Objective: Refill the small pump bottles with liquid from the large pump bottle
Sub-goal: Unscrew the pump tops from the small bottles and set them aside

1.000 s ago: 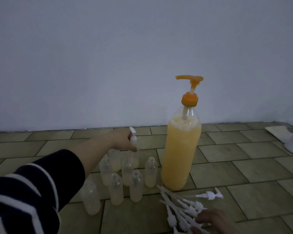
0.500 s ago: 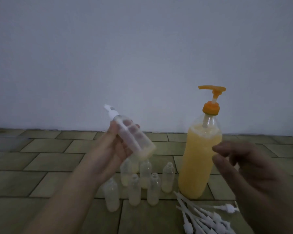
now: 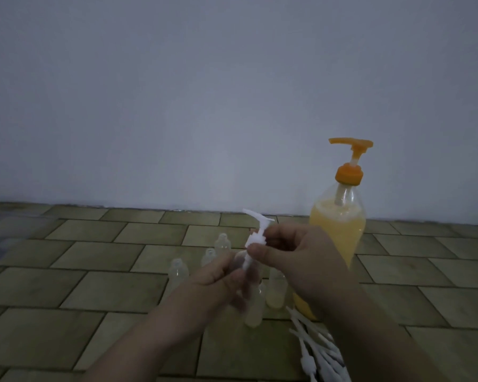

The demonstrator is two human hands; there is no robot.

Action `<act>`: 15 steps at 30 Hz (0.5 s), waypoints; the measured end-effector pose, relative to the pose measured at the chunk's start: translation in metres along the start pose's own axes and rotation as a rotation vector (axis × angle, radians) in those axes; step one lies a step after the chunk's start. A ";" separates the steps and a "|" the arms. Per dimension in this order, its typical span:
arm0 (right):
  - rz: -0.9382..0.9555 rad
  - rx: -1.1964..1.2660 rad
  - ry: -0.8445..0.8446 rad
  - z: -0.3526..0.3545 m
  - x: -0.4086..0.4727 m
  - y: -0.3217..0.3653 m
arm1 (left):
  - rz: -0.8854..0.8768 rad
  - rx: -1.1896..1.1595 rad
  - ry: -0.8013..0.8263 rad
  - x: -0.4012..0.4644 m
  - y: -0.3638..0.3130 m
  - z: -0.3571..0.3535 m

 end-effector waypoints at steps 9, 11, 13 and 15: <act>-0.107 0.225 0.111 0.008 -0.002 -0.009 | -0.006 -0.034 0.061 0.002 -0.003 -0.013; -0.089 0.258 0.014 0.021 0.000 -0.013 | -0.020 -0.010 0.062 0.001 -0.004 -0.013; -0.075 0.349 -0.049 0.033 0.001 -0.013 | -0.040 0.053 0.021 0.003 -0.006 -0.007; -0.046 0.337 -0.033 0.031 0.000 -0.009 | -0.054 0.115 0.010 0.004 -0.007 -0.005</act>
Point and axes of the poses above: each hand's wrist, its own x-axis towards the middle knuckle, its own z-axis out of the back of the hand, y = z × x, the point moved 9 cm from there along x, towards the middle knuckle, and after that the axes turned 1 degree about x, right-handed, at the moved point
